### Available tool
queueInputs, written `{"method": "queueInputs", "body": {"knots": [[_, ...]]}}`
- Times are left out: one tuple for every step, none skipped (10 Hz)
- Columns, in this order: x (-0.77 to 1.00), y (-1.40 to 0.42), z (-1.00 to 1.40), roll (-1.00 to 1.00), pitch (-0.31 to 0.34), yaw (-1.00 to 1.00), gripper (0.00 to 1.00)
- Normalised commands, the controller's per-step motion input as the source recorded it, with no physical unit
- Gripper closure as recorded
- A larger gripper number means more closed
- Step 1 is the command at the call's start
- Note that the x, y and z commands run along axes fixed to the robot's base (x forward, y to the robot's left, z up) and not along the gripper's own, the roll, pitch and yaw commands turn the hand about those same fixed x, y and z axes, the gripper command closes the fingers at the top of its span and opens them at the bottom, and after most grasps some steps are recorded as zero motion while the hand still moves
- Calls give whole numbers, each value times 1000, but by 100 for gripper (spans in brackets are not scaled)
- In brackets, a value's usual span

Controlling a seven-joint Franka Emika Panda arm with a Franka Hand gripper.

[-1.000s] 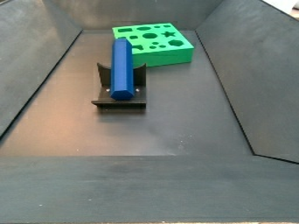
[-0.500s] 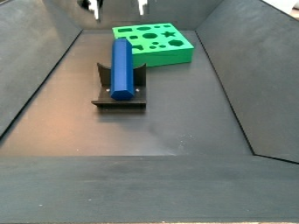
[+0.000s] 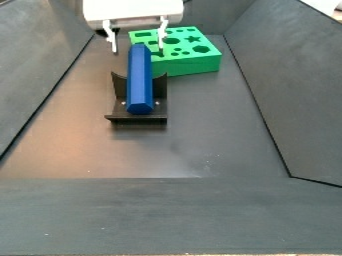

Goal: Pick up the hexagon object. Move up. Place the hexagon object on the fixture. Regrasp the hexagon object. Move to above the board. Insert the hexagon object.
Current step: Regrasp the hexagon object, then move to above the board.

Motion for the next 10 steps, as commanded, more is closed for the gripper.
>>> {"method": "queueInputs", "body": {"knots": [[107, -8, -544, 72, 6, 11, 0], [97, -10, -452, 70, 8, 17, 0], [86, -12, -261, 70, 8, 25, 0], [0, 0, 0, 0, 0, 0, 100], [353, 3, 1000, 27, 213, -17, 100], [351, 2, 1000, 27, 219, -13, 100], [337, -2, 1000, 32, 242, 22, 100], [327, -5, 1000, 17, 245, 81, 100], [320, -5, 1000, 1, 245, 122, 100], [312, -9, 1000, -8, 226, 156, 100]]}}
